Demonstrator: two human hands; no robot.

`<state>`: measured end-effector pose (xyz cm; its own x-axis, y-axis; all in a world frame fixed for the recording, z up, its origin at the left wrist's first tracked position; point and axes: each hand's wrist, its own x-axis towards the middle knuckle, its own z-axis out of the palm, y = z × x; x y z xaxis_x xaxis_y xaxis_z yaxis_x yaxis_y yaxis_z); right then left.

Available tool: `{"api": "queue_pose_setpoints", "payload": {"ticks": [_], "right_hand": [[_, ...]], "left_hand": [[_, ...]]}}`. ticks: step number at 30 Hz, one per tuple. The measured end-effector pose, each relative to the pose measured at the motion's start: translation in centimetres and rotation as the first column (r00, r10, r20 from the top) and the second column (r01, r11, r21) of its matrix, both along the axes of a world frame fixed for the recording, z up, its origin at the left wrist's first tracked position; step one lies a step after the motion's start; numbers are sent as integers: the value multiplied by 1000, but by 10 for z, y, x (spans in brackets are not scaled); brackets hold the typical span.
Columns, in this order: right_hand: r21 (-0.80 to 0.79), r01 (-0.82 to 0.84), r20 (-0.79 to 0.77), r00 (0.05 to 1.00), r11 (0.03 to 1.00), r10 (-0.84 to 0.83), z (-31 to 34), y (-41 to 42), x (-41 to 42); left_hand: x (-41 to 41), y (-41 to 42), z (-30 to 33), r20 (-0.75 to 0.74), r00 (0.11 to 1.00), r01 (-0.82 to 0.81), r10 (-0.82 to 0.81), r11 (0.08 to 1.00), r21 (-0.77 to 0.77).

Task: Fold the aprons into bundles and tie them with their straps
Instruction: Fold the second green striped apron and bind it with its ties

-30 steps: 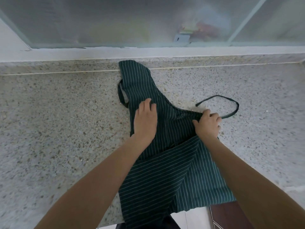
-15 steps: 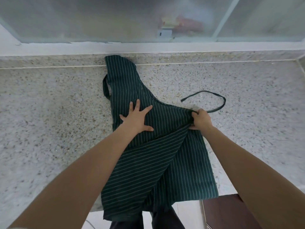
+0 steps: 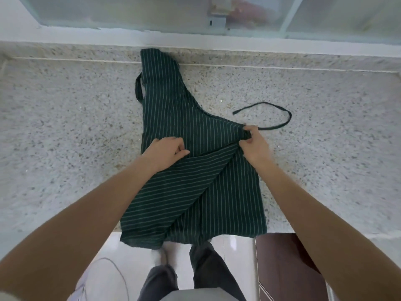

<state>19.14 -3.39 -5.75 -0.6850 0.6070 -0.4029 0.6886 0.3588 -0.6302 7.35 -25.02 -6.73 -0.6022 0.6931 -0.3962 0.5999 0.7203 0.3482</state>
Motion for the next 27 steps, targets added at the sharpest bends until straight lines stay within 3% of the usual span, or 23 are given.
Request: {"api": "queue_pose_setpoints", "payload": {"ticks": [2,6,8,10,12,16,18,20,21,23,25,27], "right_hand": [[-72,-17,42,999,997,20,2,-13,2],[-321,44,6,999,946,-44,12,-54,11],[-397,47,3,999,917,-50,14,-77,20],[-447,88,-13,994,890,-104,16,-97,29],[-471,104,-29,991,876,-134,23,-116,37],[-575,116,-38,985,810,-168,42,-149,55],[-596,139,-18,982,791,-186,47,-159,65],[-532,151,-19,982,833,-190,48,-164,77],[-485,159,-27,980,860,-196,49,-164,83],[-399,214,-58,964,891,-258,52,-163,97],[-294,285,-64,946,912,-317,51,-158,112],[-165,340,-27,937,926,-349,42,-152,124]], "left_hand": [[4,-16,7,85,996,13,-3,994,-110],[9,-48,15,-15,986,140,-166,875,-464],[13,-63,21,-27,988,119,-152,863,-491],[20,-72,29,1,997,75,-81,925,-372],[31,-78,39,130,991,56,-36,987,-150],[61,-83,67,395,906,65,-149,974,218],[82,-85,78,565,797,54,-213,957,284],[99,-91,84,711,658,63,-246,960,274],[103,-94,84,732,634,59,-251,959,278],[105,-105,77,692,695,-38,-195,951,306],[103,-120,62,533,846,-187,8,941,282],[105,-136,44,380,911,-257,163,943,212]]}}
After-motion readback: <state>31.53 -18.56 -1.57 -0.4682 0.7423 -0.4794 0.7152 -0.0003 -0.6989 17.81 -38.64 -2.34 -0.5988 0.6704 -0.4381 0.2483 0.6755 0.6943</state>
